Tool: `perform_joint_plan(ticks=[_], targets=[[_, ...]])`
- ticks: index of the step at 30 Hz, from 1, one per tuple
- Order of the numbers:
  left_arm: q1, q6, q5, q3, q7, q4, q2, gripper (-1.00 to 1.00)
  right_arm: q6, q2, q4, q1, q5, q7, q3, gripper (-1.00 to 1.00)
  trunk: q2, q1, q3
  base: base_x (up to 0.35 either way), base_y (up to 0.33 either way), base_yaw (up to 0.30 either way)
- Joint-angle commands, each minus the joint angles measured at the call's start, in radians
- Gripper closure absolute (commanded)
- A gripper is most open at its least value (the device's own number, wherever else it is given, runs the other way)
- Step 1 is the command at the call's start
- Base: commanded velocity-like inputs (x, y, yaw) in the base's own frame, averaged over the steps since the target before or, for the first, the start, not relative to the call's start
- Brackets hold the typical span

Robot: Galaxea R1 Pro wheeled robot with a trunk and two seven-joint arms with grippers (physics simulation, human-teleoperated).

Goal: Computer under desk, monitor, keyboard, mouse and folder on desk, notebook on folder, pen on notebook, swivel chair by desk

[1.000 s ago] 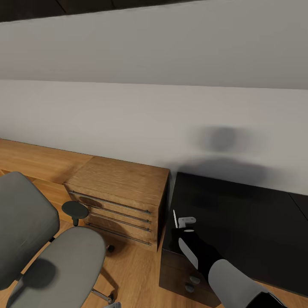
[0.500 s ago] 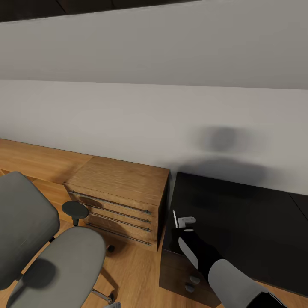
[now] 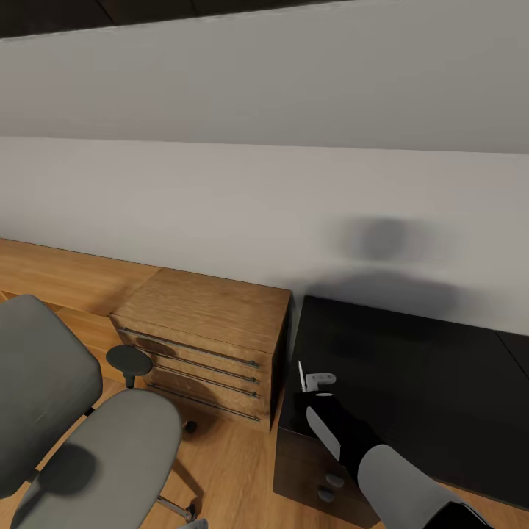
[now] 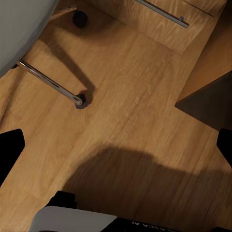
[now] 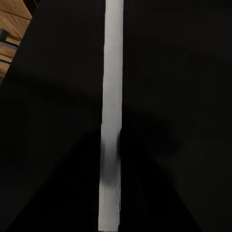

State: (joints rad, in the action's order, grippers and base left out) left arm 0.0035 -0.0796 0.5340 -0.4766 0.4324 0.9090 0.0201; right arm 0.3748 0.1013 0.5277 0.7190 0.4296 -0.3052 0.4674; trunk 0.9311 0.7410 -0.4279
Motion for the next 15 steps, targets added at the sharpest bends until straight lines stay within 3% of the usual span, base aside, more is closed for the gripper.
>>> perform_joint_plan(ticks=[1, 15], targets=[[0.000, -0.006, 0.011, -0.005, 0.006, 0.002, 0.001, -1.00, 0.007, -0.001, -0.054, 0.000, 0.015, -0.011, 0.006, 1.00, 0.001, 0.000, -0.001, 0.000, 0.000, 0.000], [0.000, -0.006, 0.010, -0.005, 0.006, 0.000, 0.001, -1.00, 0.007, -0.002, -0.048, 0.001, 0.017, -0.011, 0.005, 1.00, 0.001, 0.000, -0.001, 0.000, 0.000, 0.000]])
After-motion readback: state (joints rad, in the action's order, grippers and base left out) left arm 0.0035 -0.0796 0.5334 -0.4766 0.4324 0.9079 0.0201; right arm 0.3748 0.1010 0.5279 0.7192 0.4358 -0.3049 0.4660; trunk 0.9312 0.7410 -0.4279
